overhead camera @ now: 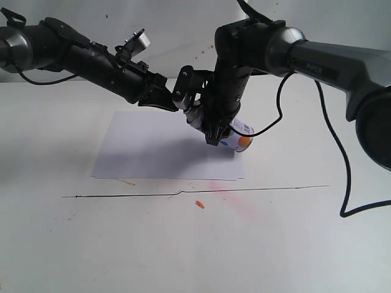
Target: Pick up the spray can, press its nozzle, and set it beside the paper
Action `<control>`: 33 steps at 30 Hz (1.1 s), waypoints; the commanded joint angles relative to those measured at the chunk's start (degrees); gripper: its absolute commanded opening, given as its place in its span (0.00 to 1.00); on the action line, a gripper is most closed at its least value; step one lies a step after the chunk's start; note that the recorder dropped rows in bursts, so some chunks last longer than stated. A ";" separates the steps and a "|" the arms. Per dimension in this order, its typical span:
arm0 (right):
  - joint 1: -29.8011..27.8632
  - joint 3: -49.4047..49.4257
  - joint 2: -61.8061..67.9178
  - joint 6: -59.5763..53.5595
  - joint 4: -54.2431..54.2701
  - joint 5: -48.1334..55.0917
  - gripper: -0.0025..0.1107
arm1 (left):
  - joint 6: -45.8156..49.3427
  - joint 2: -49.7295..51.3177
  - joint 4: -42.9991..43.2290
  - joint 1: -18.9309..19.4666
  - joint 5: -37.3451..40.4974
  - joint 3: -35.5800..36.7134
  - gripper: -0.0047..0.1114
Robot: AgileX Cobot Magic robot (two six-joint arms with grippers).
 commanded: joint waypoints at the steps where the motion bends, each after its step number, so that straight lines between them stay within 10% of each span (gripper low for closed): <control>1: -0.02 -0.68 -1.07 -0.27 1.22 -1.76 0.02 | -0.40 0.24 -0.48 -0.28 0.25 -0.23 0.06; 33: -5.92 -0.68 -6.92 5.39 12.08 5.47 0.02 | -8.79 -13.80 12.47 2.11 -9.67 3.70 0.04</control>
